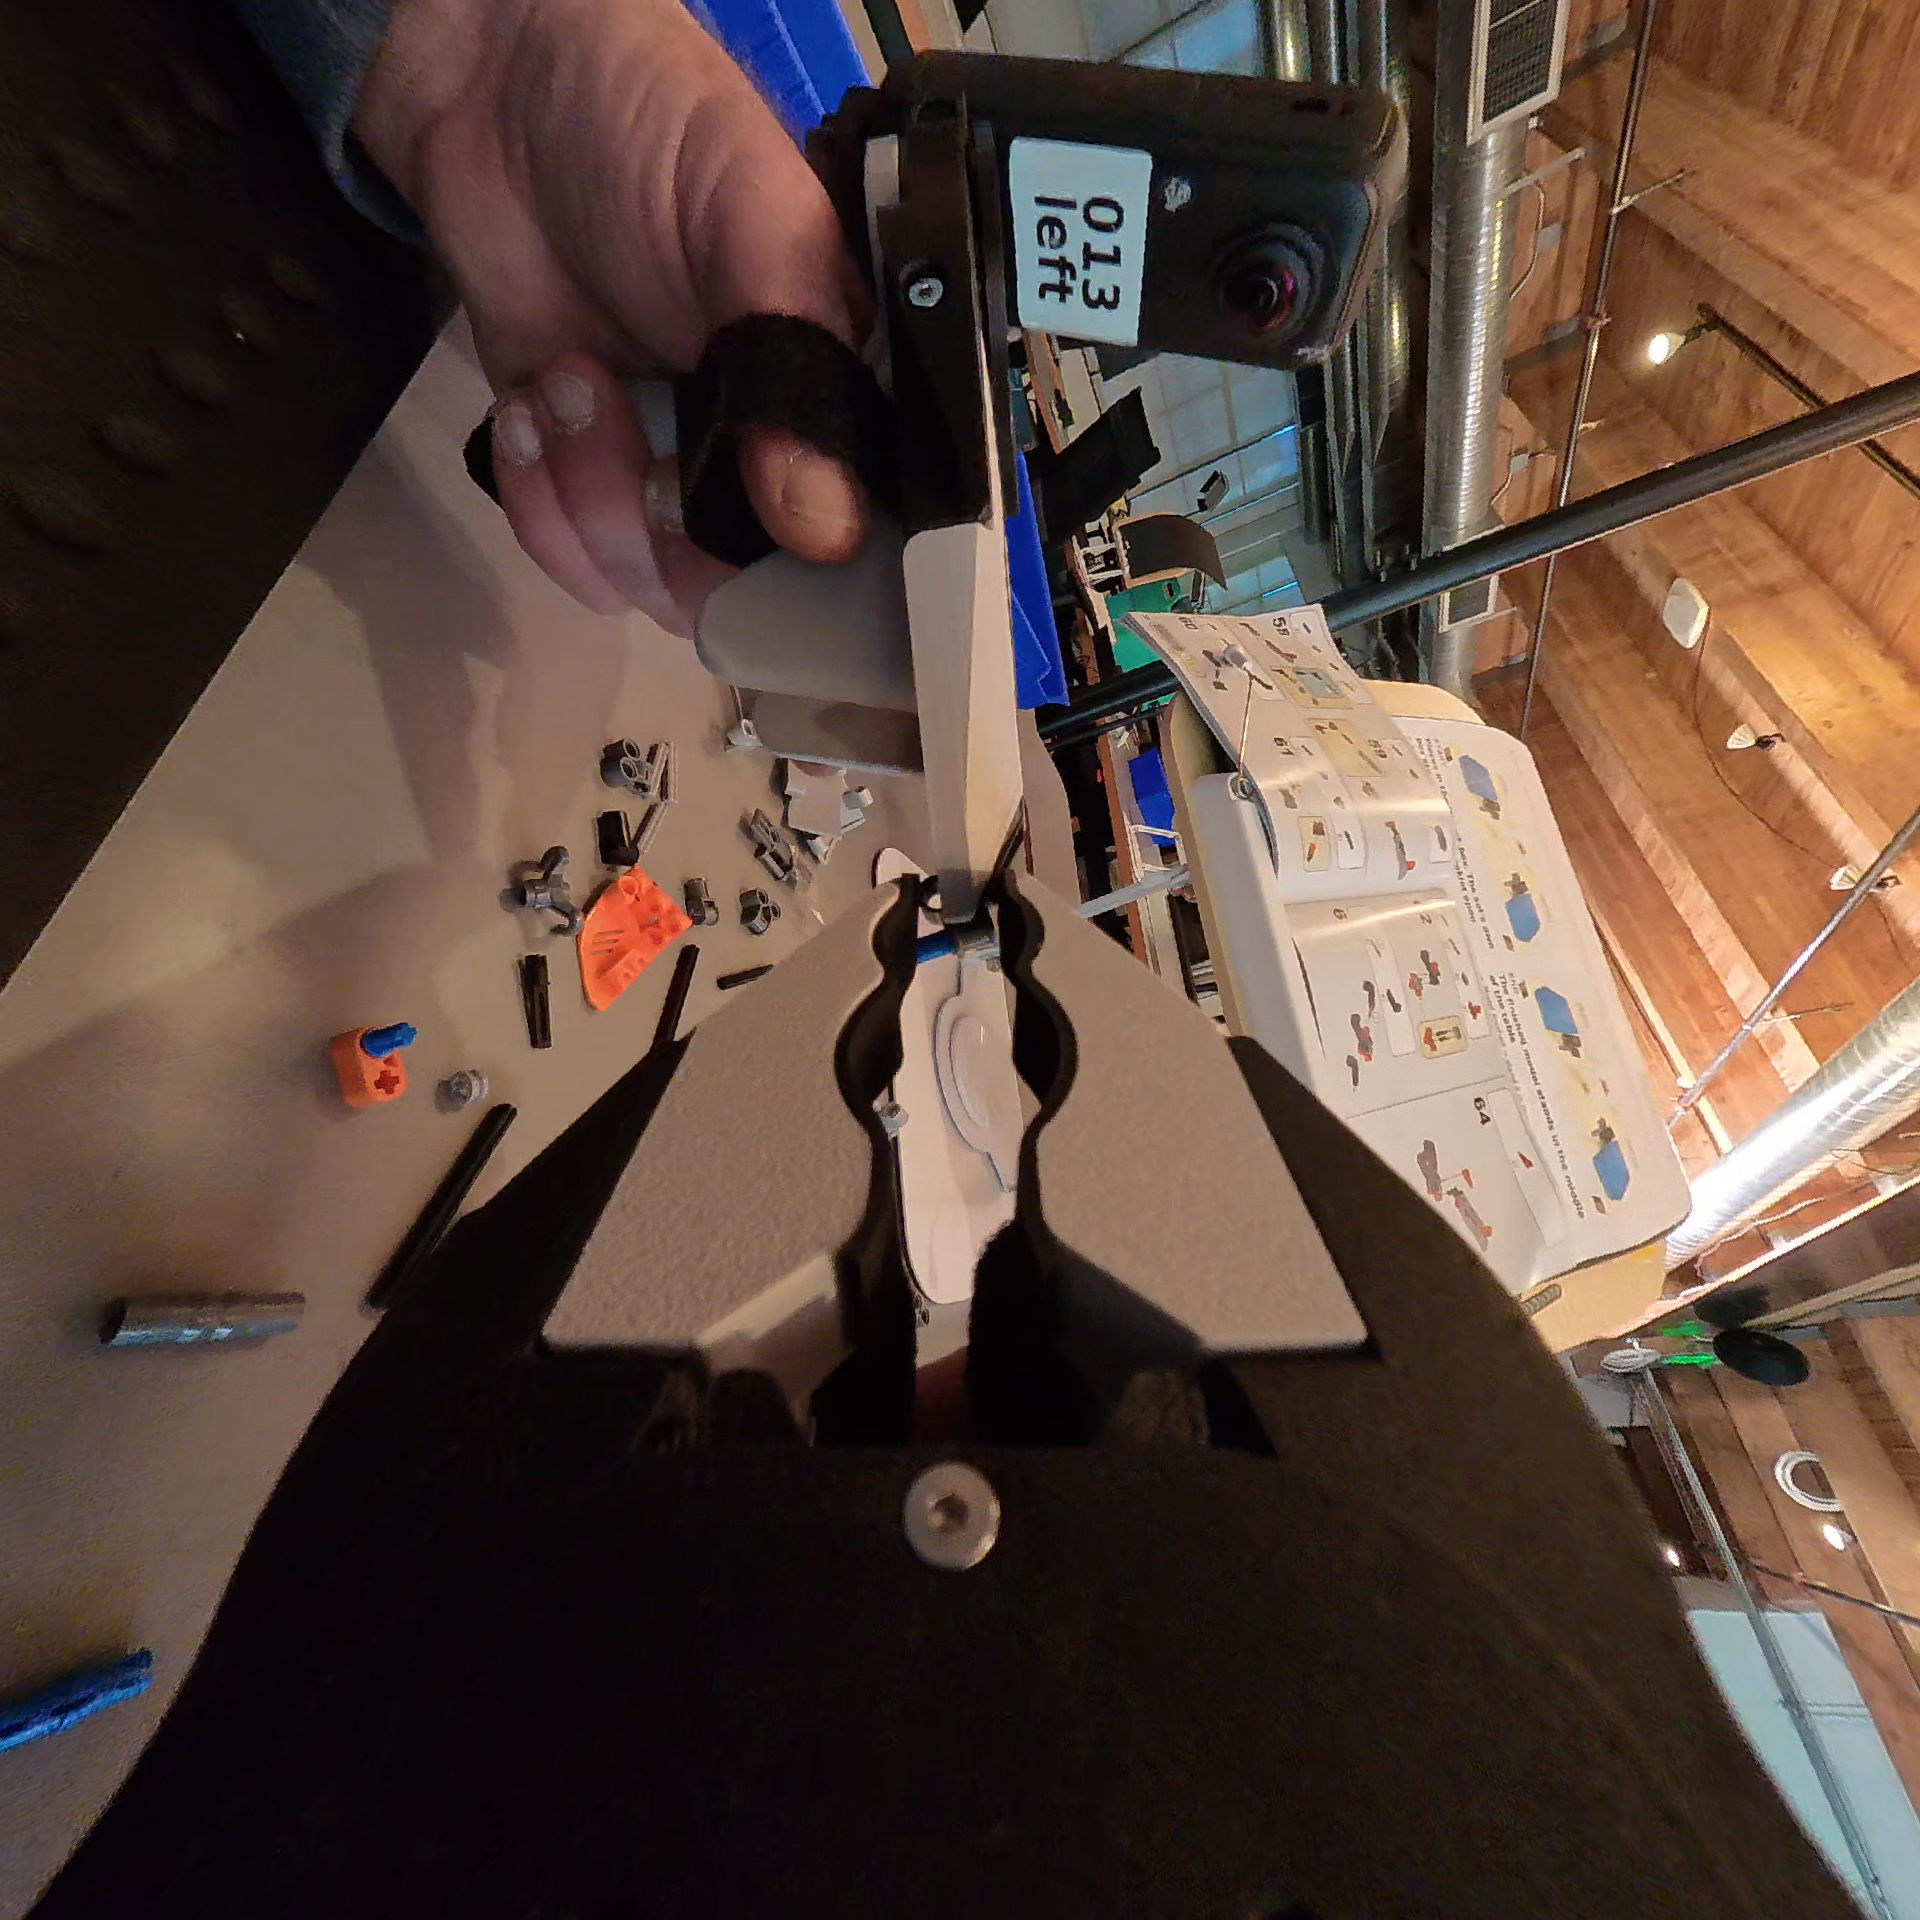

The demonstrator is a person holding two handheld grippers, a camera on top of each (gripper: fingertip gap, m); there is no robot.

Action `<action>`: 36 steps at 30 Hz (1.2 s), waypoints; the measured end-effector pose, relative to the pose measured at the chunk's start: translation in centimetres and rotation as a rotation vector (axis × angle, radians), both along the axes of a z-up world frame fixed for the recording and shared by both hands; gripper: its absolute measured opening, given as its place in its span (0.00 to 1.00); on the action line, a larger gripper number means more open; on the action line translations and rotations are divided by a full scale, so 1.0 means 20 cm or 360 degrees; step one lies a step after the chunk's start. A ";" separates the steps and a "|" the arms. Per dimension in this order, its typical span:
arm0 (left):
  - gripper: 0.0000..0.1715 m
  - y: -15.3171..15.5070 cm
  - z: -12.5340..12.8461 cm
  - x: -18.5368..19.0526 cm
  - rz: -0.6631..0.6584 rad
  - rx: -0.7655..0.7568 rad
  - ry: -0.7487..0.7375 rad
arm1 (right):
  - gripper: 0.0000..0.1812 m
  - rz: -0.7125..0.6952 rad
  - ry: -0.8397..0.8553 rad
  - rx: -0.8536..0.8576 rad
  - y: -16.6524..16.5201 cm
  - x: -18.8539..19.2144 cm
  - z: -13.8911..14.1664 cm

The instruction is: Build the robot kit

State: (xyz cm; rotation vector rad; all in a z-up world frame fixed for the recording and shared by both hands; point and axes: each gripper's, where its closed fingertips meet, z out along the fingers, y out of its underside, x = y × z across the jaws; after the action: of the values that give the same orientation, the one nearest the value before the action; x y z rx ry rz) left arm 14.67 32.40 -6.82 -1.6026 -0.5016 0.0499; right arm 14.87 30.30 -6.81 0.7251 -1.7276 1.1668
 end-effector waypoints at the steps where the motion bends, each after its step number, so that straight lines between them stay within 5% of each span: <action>1: 0.03 0.00 0.00 0.00 0.0018 -0.0020 0.0024 | 0.07 -0.0009 0.0003 -0.0001 0.00 0.00 0.00; 6: 0.03 -0.05 0.00 -0.05 0.0127 -0.0048 0.0083 | 0.16 -0.0052 -0.0100 0.0037 0.01 -0.03 -0.01; 25: 0.03 -0.14 -0.18 -0.09 0.0345 -0.0466 0.0173 | 0.12 -0.0071 -0.0942 0.0290 0.23 -0.07 -0.18; 36: 0.03 -0.14 -0.23 -0.09 0.0362 -0.0558 0.0182 | 0.11 -0.0042 -0.1071 0.0376 0.27 -0.04 -0.24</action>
State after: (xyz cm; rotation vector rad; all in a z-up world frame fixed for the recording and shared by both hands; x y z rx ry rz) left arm 12.80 29.52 -11.44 -1.8633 -0.6076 0.4185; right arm 14.04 35.64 -11.52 0.4634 -2.4558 1.2888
